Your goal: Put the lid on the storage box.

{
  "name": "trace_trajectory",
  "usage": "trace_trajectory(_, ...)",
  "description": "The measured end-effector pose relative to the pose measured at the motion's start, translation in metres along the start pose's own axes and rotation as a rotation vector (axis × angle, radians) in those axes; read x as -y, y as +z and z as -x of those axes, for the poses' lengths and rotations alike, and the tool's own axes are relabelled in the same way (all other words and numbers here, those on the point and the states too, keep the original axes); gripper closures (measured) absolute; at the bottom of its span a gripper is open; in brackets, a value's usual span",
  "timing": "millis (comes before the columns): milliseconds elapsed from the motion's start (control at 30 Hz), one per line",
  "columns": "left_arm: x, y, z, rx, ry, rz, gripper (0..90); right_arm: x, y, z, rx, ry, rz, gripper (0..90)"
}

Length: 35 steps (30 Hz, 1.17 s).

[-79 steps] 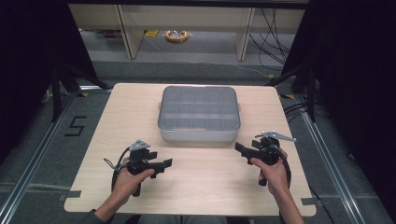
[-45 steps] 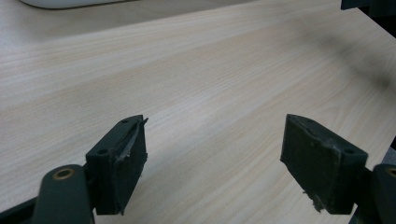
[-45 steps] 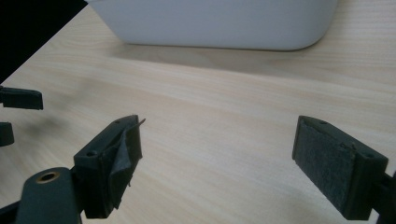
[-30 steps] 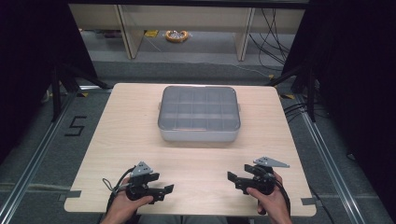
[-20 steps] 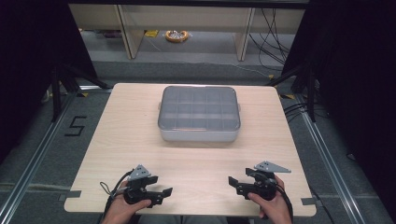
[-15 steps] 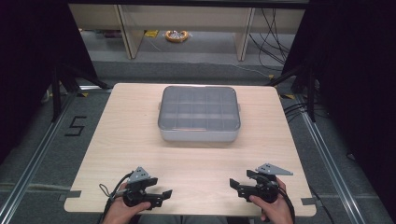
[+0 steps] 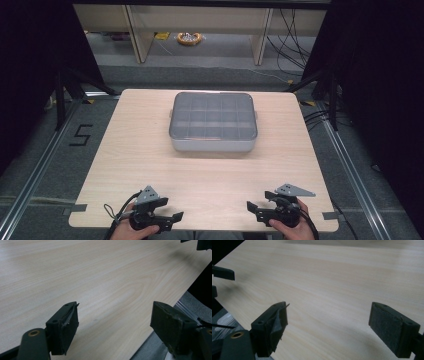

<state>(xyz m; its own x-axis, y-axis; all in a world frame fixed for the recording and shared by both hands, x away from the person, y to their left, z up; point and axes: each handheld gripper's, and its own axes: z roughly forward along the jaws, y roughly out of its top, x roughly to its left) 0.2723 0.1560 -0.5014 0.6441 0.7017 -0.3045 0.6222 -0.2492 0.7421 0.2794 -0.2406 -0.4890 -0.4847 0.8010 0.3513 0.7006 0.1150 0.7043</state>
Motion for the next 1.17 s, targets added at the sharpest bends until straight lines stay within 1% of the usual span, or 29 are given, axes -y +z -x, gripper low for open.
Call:
trace_trajectory(33, 0.000, 0.000, 0.000, 0.002, 0.000, 0.001, 21.9, 0.001, 0.002, 0.002, 0.001, -0.035, 0.009, 16.5)
trace_trajectory(67, 0.001, -0.001, 0.001, 0.006, 0.002, 0.002, 21.9, 0.002, 0.001, 0.000, 0.008, -0.009, -0.004, 16.5)
trace_trajectory(100, 0.002, -0.001, 0.001, 0.005, -0.004, 0.002, 21.8, 0.003, 0.000, 0.001, 0.006, -0.038, 0.000, 16.5)
trace_trajectory(133, 0.003, -0.002, 0.001, 0.004, -0.002, -0.001, 21.9, 0.005, -0.001, 0.001, 0.010, -0.044, -0.015, 16.5)
trace_trajectory(167, 0.003, -0.002, 0.002, 0.002, -0.010, -0.002, 21.8, 0.006, -0.001, -0.001, 0.001, -0.035, -0.010, 16.6)
trace_trajectory(200, 0.004, -0.002, 0.002, 0.007, -0.007, -0.005, 21.8, 0.006, -0.001, -0.001, 0.001, -0.035, -0.010, 16.6)
trace_trajectory(233, 0.006, -0.003, 0.002, 0.010, -0.016, -0.017, 21.9, 0.008, -0.002, -0.001, 0.010, -0.057, -0.007, 16.6)
trace_trajectory(267, 0.007, -0.003, 0.002, 0.018, -0.019, -0.013, 21.8, 0.010, -0.005, -0.004, 0.016, -0.021, -0.041, 16.7)
trace_trajectory(300, 0.007, -0.003, 0.002, 0.018, -0.019, -0.013, 21.8, 0.011, -0.004, -0.003, 0.006, -0.038, -0.020, 16.7)
trace_trajectory(333, 0.007, -0.003, 0.003, 0.021, -0.023, -0.014, 21.8, 0.012, -0.006, -0.007, 0.013, -0.005, -0.033, 16.7)
trace_trajectory(367, 0.008, -0.004, 0.003, 0.018, -0.031, -0.018, 21.8, 0.012, -0.006, -0.007, 0.013, -0.005, -0.033, 16.7)
trace_trajectory(400, 0.009, -0.005, 0.003, 0.019, -0.028, -0.016, 21.8, 0.013, -0.007, -0.003, 0.005, -0.061, -0.019, 16.7)
trace_trajectory(433, 0.009, -0.005, 0.003, 0.019, -0.028, -0.016, 21.8, 0.013, -0.007, -0.003, 0.005, -0.061, -0.019, 16.7)
trace_trajectory(467, 0.010, -0.006, 0.004, 0.020, -0.033, -0.015, 21.8, 0.015, -0.008, -0.007, 0.003, -0.028, -0.022, 16.7)
trace_trajectory(500, 0.010, -0.007, 0.004, 0.019, -0.032, -0.015, 21.8, 0.016, -0.008, -0.007, -0.001, -0.030, -0.018, 16.7)
trace_trajectory(533, 0.011, -0.008, 0.004, 0.023, -0.034, -0.014, 21.7, 0.016, -0.008, -0.004, -0.006, -0.057, -0.023, 16.7)
trace_trajectory(567, 0.011, -0.008, 0.004, 0.023, -0.034, -0.014, 21.7, 0.016, -0.008, -0.004, -0.006, -0.057, -0.023, 16.7)
trace_trajectory(600, 0.011, -0.008, 0.005, 0.022, -0.035, -0.016, 21.7, 0.016, -0.009, -0.004, 0.004, -0.075, -0.019, 16.7)
trace_trajectory(700, 0.011, -0.008, 0.004, 0.019, -0.029, -0.020, 21.7, 0.016, -0.009, -0.004, 0.007, -0.076, -0.024, 16.7)
trace_trajectory(767, 0.011, -0.007, 0.004, 0.016, -0.030, -0.019, 21.7, 0.016, -0.008, -0.003, 0.009, -0.079, -0.024, 16.8)
trace_trajectory(800, 0.011, -0.007, 0.004, 0.017, -0.031, -0.016, 21.7, 0.016, -0.008, -0.003, 0.009, -0.087, -0.023, 16.8)
trace_trajectory(867, 0.010, -0.007, 0.004, 0.015, -0.031, -0.016, 21.8, 0.016, -0.008, -0.004, 0.005, -0.082, -0.026, 16.8)
trace_trajectory(900, 0.010, -0.007, 0.004, 0.015, -0.032, -0.015, 21.7, 0.016, -0.007, -0.003, 0.007, -0.089, -0.023, 16.8)
trace_trajectory(933, 0.010, -0.007, 0.004, 0.016, -0.031, -0.015, 21.8, 0.016, -0.007, -0.004, -0.003, -0.075, -0.030, 16.8)
trace_trajectory(967, 0.010, -0.007, 0.004, 0.016, -0.031, -0.015, 21.8, 0.016, -0.007, -0.004, -0.001, -0.069, -0.034, 16.8)
trace_trajectory(1033, 0.010, -0.007, 0.003, 0.019, -0.033, -0.022, 21.8, 0.016, -0.007, -0.004, -0.003, -0.068, -0.035, 16.8)
trace_trajectory(1067, 0.010, -0.006, 0.003, 0.018, -0.040, -0.016, 21.8, 0.016, -0.007, -0.004, -0.003, -0.069, -0.034, 16.8)
trace_trajectory(1167, 0.010, -0.006, 0.003, 0.015, -0.040, -0.017, 21.8, 0.016, -0.007, -0.003, 0.000, -0.075, -0.035, 16.8)
